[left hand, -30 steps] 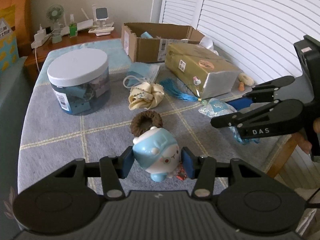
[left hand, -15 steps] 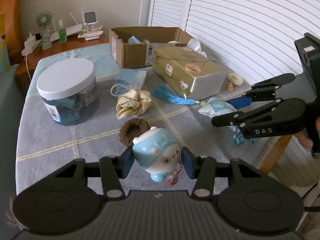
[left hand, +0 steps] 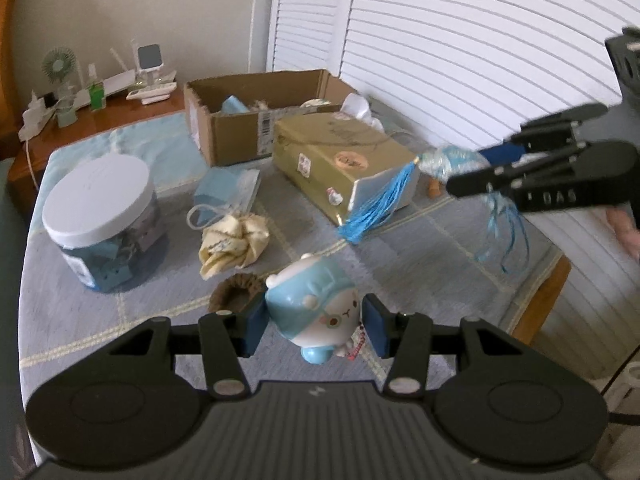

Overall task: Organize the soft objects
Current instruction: 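Carry the blue patterned pouch into the cardboard box and open the right tool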

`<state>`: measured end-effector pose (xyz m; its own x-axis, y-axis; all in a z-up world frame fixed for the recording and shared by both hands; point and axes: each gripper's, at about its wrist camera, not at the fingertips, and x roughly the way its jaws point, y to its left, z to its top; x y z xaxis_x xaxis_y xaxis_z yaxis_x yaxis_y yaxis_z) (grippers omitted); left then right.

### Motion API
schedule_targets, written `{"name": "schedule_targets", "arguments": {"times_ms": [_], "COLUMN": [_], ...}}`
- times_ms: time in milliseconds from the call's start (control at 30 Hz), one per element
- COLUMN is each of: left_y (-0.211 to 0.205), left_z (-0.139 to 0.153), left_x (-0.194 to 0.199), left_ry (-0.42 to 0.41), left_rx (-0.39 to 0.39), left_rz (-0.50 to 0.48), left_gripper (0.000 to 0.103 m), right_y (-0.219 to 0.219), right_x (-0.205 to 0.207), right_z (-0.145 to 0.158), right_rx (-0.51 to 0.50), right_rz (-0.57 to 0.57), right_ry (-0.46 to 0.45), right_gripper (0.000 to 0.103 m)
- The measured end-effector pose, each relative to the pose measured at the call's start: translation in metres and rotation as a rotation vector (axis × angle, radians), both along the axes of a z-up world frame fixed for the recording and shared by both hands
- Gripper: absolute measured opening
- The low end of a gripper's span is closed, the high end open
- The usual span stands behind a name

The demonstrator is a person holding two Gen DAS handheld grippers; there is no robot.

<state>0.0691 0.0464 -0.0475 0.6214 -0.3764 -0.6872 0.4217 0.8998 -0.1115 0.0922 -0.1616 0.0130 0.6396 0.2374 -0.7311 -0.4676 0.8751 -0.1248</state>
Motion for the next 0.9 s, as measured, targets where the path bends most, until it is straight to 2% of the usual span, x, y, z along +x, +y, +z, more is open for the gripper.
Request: {"name": "schedule_targets", "arguments": {"times_ms": [233,433,700,900], "left_y": [-0.002,0.001,0.010,0.018], "left_z": [0.007,0.010,0.014,0.015], "left_x": [0.006,0.008,0.014,0.022], "left_ry": [-0.025,-0.042,-0.056,-0.052], "left_rx": [-0.007,-0.016,-0.035,-0.042], "left_rz": [-0.029,-0.034,0.004,0.054], "left_gripper": [0.050,0.050,0.050,0.050], "right_y": [-0.011,-0.010,0.017,0.045], "right_x": [0.021,0.062,0.138,0.192], "right_z": [0.031,0.060,0.077,0.070], "right_rx": [0.002,0.027,-0.003,-0.018], "right_rz": [-0.033,-0.049,0.060,0.153], "right_ry": [-0.084,-0.164,-0.190,-0.162], "right_gripper": [0.039,0.039,0.039,0.039]}}
